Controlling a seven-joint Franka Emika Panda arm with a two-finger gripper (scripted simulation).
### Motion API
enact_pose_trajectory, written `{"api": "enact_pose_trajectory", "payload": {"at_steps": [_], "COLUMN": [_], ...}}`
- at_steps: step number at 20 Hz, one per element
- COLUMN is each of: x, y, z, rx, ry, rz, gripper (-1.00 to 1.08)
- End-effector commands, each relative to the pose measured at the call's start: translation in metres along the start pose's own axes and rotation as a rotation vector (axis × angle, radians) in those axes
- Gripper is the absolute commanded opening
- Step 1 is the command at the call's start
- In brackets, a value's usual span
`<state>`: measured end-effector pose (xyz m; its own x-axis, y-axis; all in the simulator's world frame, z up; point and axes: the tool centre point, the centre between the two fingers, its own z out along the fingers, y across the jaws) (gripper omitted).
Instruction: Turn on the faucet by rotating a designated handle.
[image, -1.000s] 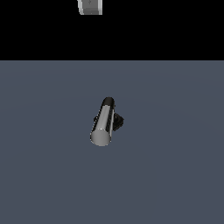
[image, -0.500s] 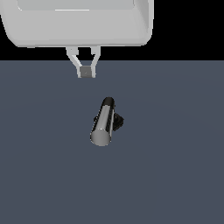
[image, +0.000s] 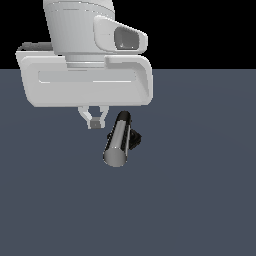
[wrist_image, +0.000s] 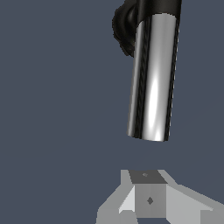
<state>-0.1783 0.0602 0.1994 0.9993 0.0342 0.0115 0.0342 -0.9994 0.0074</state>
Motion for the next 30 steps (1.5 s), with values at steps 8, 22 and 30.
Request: {"api": "enact_pose_trajectory", "payload": {"at_steps": [8, 22, 30], "x": [0.015, 0.026, 0.027], "y": [-0.014, -0.021, -0.007], "z": [0.06, 0.094, 0.094], "rx": [0.007, 0.008, 0.008], "ry": [-0.007, -0.012, -0.012], "rz": [0.004, 0.006, 0.006], "gripper": [-1.0, -1.0, -1.0]}}
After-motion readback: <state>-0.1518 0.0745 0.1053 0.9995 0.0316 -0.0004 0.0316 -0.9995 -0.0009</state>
